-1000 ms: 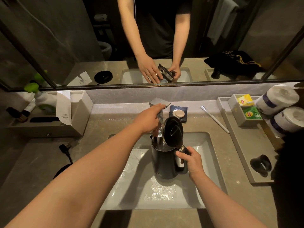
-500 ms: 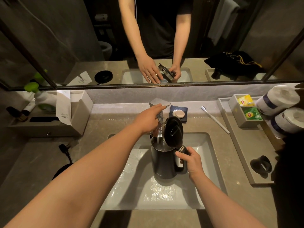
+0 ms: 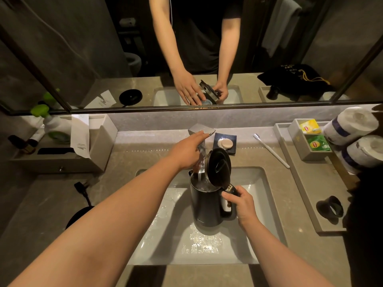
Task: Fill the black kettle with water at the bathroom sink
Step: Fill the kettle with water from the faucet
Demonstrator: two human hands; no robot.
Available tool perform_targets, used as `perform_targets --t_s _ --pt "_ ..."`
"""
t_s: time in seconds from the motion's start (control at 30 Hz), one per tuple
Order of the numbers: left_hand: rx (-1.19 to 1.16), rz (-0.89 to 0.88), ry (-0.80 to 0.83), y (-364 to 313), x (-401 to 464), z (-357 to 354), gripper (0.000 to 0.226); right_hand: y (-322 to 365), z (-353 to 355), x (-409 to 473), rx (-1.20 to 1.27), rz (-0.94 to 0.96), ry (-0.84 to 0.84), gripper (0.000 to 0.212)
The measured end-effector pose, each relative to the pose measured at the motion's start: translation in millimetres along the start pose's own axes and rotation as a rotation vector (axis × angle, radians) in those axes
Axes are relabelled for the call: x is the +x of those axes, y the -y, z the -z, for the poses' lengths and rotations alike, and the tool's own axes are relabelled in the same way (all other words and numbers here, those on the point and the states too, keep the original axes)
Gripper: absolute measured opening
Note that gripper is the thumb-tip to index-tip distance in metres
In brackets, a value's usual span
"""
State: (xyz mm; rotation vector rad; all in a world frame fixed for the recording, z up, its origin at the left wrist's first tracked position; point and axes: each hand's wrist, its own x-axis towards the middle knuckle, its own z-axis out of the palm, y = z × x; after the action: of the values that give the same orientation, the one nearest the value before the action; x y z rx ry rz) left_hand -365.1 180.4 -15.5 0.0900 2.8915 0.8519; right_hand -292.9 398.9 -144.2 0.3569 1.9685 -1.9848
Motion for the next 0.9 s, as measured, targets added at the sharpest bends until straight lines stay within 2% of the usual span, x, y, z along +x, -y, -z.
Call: perform_targets --t_s 0.2,0.47,0.7,0.9 --pt "0.000 -0.001 -0.001 0.1 0.1 0.7 0.069 -0.1 -0.7 0.8 -0.001 -0.003 0.006 0.043" --pt "0.000 -0.002 0.009 1.4 0.7 1.5 0.071 -1.1 -1.6 0.9 0.005 0.005 0.012 0.032" --pt "-0.001 0.003 0.010 1.4 1.3 2.0 0.071 -1.7 0.2 2.3 -0.014 0.003 0.012 0.042" --pt "0.005 0.007 0.013 2.8 2.0 1.0 0.072 -1.4 -1.1 3.5 -0.029 -0.008 0.002 0.043"
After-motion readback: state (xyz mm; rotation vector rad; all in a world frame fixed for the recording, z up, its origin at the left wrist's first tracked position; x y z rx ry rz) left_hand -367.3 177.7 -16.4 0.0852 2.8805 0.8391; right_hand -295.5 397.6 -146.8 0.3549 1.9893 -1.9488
